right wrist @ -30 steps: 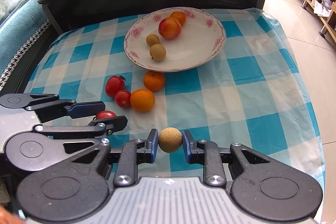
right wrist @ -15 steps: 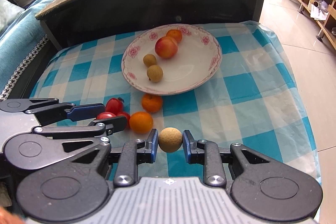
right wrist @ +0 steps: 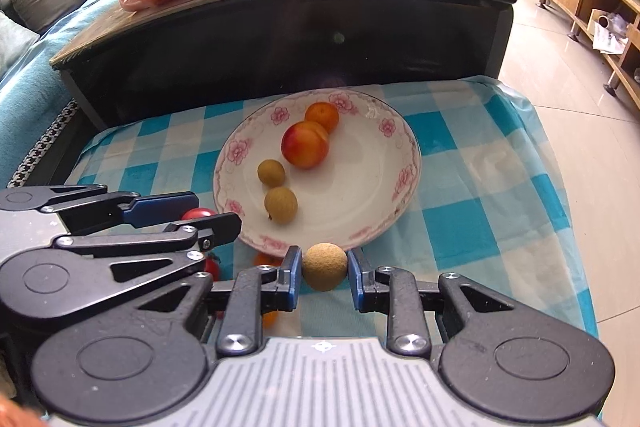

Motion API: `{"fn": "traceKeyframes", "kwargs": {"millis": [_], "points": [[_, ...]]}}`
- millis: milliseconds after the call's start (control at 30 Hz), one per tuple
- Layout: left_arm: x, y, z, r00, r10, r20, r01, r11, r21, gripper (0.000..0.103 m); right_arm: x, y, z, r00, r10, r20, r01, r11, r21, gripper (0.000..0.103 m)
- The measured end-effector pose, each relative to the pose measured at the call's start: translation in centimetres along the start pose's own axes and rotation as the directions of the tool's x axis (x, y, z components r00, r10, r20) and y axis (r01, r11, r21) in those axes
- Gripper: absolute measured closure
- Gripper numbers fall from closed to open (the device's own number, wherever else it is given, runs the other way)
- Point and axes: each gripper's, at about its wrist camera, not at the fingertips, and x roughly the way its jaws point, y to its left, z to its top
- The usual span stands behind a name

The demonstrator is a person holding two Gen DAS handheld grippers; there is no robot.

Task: Organize fruits
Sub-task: 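Carry the cherry tomato and tan fruit over the white bowl and open both tools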

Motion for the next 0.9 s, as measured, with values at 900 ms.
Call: {"fn": "traceKeyframes", "kwargs": {"millis": [900], "points": [[3.2,1.3,0.9,1.0,0.008,-0.025,-0.009,0.999,-0.033,0.061,5.0,-0.9,2.1,0.998,-0.065,0.004,0.065,0.997,-0.048,0.074]]}}
